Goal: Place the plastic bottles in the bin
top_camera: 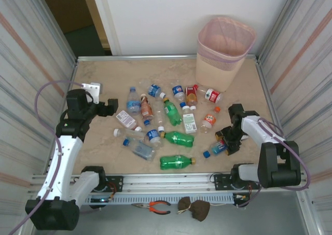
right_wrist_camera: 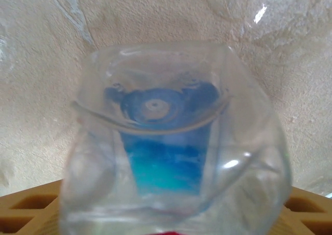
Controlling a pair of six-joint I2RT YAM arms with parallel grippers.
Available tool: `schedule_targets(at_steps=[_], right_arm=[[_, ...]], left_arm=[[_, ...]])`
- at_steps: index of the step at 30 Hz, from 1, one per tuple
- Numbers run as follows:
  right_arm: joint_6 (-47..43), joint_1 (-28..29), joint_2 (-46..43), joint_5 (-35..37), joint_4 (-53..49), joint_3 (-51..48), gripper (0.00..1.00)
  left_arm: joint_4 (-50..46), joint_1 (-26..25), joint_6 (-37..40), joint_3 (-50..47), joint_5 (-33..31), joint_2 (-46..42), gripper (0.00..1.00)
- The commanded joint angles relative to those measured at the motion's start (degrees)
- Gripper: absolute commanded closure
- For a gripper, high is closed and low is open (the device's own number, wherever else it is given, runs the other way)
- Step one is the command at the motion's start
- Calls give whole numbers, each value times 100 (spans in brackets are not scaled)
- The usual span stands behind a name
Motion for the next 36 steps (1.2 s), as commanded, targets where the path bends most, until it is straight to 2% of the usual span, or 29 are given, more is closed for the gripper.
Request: schedule_targets(at_steps=[1, 18, 23, 26, 36], right_arm=[[-73, -53, 11, 175, -83, 94, 34], [-446, -83, -804, 513, -524, 360, 47], [-468, -102, -1024, 588, -618, 464, 45], [-475, -133, -1010, 501, -608, 474, 48], [-523, -183, -567, 389, -97, 165, 46]], left_arm=[[181, 25, 128, -86, 163, -111, 1], [234, 32, 124, -116, 190, -150, 1], [260, 28, 120, -111, 200, -155, 1], [269, 28, 124, -120, 201, -164, 1], [278, 28, 122, -129, 199, -174, 1]])
